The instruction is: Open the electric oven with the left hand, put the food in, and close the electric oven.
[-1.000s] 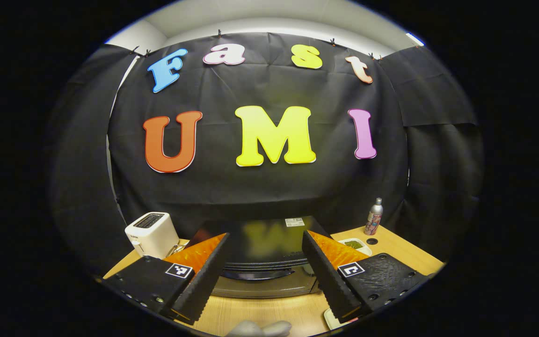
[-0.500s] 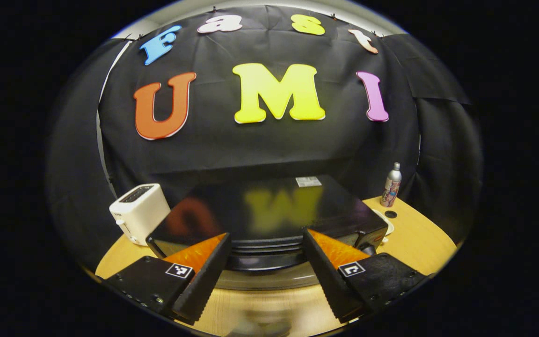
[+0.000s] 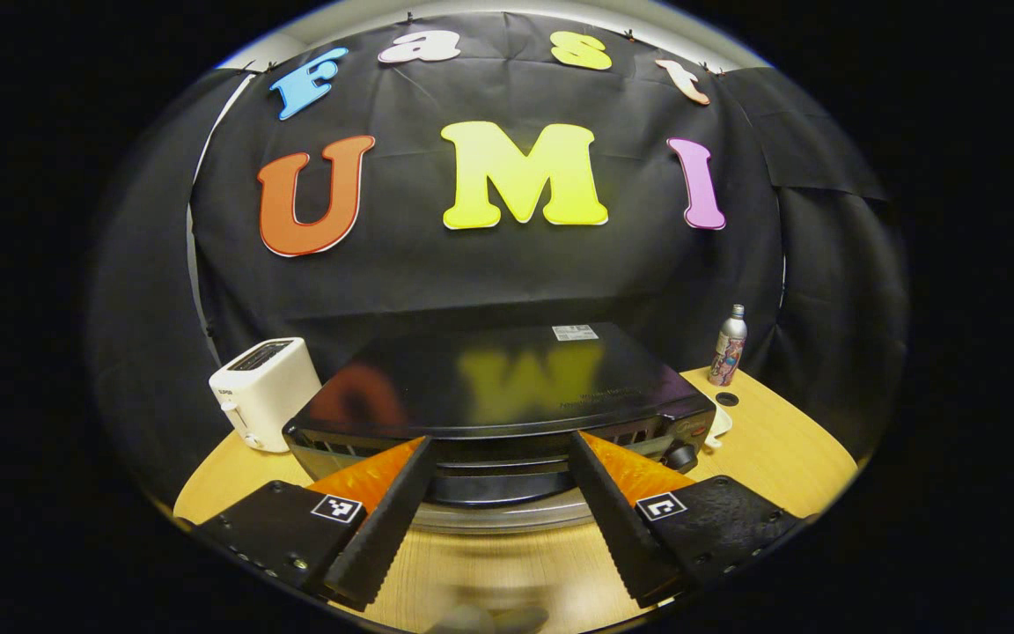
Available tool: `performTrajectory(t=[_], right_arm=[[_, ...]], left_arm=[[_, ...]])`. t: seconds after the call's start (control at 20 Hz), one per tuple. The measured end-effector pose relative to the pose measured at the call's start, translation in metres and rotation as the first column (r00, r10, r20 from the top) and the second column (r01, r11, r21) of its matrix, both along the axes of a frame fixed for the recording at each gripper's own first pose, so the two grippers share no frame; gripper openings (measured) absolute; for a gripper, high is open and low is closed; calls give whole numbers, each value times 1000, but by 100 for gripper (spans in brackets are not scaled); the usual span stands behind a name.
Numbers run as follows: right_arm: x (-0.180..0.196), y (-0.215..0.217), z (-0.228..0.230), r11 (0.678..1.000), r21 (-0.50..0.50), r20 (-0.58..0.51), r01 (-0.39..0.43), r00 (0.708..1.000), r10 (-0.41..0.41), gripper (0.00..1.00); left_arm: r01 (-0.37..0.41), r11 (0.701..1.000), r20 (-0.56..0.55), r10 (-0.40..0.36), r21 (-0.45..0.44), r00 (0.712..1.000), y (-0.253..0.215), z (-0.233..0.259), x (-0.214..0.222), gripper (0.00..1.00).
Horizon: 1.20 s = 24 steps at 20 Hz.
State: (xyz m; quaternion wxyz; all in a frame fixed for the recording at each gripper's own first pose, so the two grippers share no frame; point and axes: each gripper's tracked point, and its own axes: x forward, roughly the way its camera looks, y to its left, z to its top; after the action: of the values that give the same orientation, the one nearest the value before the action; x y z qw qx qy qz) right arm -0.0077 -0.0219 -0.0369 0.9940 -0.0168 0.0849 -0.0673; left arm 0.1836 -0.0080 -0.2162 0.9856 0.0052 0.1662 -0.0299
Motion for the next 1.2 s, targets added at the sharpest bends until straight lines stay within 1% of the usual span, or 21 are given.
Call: performTrajectory(t=[0.15,0.4,0.75,1.0,1.2], right_arm=[[1,6,-2,1000,6,-6,-15,1000,15,97],[0,12,-7,999,15,-13,-38,999,38,96],[-8,15,-17,998,27,-34,-55,998,56,97],[-13,15,-25,998,30,-52,-59,997,60,96],[-17,14,-33,998,23,-70,-56,996,57,96]], left_arm=[[0,1000,-8,0,-1,1000,0,-3,-11,97],[-5,1000,-31,5,-2,1000,-2,-16,-49,97],[-7,1000,-111,6,-11,994,-3,-49,-95,97],[-8,1000,-182,6,-14,983,-4,-81,-123,97],[-9,1000,-262,4,-15,965,-4,-113,-139,97]])
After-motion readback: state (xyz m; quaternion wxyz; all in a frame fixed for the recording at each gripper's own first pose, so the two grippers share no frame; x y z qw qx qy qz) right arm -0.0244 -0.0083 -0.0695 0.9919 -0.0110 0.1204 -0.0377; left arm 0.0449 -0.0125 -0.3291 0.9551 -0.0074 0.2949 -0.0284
